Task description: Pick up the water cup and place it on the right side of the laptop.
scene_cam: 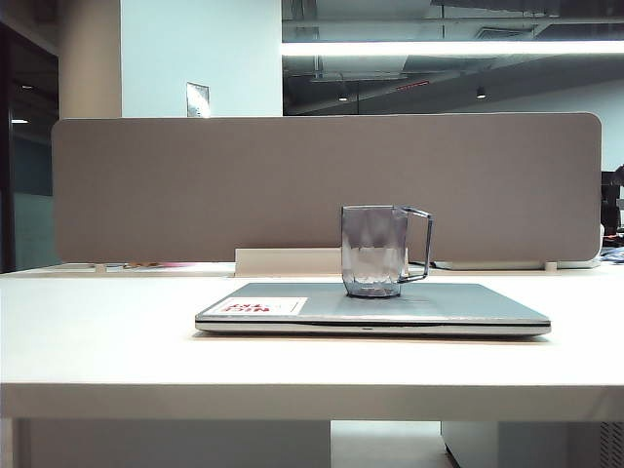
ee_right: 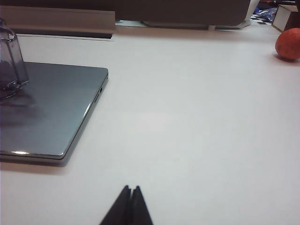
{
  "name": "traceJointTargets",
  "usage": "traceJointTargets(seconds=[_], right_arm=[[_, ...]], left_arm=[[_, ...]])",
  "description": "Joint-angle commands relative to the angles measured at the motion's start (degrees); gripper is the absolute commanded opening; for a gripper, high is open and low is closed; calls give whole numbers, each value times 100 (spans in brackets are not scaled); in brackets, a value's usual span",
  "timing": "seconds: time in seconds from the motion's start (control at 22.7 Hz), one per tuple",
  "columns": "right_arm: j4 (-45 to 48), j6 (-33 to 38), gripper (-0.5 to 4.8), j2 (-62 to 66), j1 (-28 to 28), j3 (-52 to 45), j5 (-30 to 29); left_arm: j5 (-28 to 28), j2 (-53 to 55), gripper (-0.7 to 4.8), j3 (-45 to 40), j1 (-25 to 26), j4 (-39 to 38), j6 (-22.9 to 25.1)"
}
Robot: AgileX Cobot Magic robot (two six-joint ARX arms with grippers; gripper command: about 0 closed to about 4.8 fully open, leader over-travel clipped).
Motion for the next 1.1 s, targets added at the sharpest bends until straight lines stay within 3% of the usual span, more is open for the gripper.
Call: traceJointTargets(seconds=[0.04, 0.93, 1.1], right_arm=[[48, 2, -5, -9, -2, -22, 7], [68, 13, -5, -9, -4, -22, -4], [122, 638, -5, -9, 0, -22, -699]], left_arm=[[33, 7, 22, 17, -11, 33, 0], [33, 7, 22, 17, -11, 42, -2], [116, 7, 22, 17, -11, 262, -31]])
